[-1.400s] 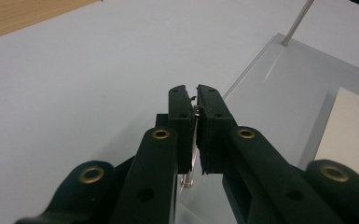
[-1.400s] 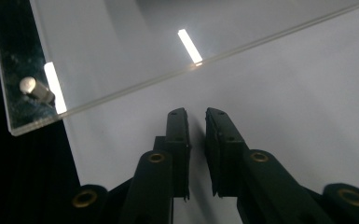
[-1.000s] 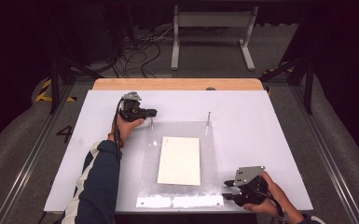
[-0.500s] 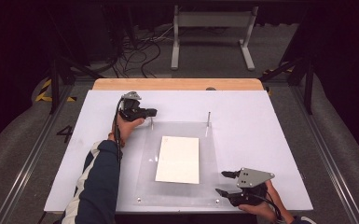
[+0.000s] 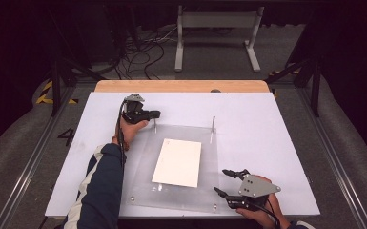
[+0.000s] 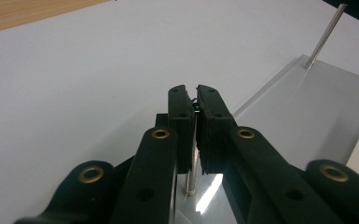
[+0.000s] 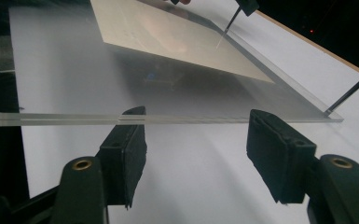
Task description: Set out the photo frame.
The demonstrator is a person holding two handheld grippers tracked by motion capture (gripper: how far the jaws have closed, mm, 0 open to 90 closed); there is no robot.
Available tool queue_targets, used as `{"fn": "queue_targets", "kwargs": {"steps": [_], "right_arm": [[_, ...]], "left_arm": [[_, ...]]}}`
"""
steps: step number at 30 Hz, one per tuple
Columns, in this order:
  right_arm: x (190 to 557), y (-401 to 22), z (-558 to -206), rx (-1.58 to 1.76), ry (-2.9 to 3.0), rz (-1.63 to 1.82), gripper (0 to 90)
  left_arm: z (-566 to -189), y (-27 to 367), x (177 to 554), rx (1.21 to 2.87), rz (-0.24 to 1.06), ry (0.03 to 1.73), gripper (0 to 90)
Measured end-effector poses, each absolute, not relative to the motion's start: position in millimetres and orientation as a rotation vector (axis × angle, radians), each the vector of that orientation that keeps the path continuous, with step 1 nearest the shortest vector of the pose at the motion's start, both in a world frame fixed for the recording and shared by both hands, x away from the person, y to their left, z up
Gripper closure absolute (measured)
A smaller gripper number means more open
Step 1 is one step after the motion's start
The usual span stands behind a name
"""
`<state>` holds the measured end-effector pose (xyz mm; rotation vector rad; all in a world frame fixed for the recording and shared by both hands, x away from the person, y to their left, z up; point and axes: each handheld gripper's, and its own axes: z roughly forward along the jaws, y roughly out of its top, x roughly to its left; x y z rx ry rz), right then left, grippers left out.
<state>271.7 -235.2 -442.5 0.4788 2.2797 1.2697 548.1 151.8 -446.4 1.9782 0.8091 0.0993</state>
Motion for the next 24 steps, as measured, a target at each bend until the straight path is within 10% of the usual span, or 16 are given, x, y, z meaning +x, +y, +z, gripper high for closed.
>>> {"fn": "queue_targets", "kwargs": {"steps": [24], "right_arm": [[315, -216, -448, 0.363, 2.324, 1.145, 34.1]], "left_arm": [[-448, 152, 549, 1.97, 0.101, 0.808, 85.5]]}}
